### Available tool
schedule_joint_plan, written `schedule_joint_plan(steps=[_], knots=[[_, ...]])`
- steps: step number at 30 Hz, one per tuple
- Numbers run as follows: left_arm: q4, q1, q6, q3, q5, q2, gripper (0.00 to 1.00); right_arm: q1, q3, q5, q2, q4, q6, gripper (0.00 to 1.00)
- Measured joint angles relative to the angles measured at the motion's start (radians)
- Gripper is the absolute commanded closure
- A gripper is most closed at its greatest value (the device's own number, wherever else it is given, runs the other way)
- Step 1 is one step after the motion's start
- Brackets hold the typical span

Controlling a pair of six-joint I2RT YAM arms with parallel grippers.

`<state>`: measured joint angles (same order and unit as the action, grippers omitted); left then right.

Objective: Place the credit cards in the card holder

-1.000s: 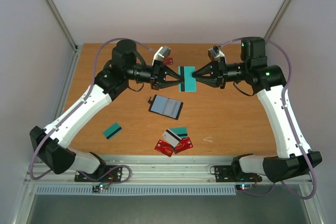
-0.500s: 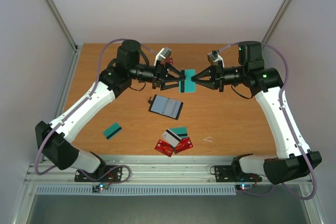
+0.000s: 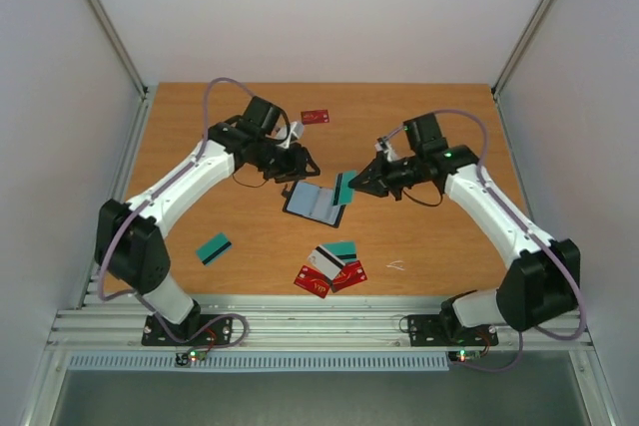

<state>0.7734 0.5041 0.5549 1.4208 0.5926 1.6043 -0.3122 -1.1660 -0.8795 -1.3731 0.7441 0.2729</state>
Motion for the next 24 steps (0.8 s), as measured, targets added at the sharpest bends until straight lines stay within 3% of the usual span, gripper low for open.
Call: schedule_joint_plan(steps=[7,16,24], knots=[[0.034,-0.001,-0.126,0.005,-0.136,0.158,0.70,-0.094,0.087,0.126,-0.127,-0.174,0.023,0.99],[0.092,-0.006,-0.243,0.130,-0.261,0.359,0.73,-0.110,0.126,0.195,-0.245,-0.356,0.051,0.99],[0.117,-0.008,-0.324,0.170,-0.329,0.428,0.75,-0.119,0.127,0.202,-0.327,-0.454,0.062,0.99]])
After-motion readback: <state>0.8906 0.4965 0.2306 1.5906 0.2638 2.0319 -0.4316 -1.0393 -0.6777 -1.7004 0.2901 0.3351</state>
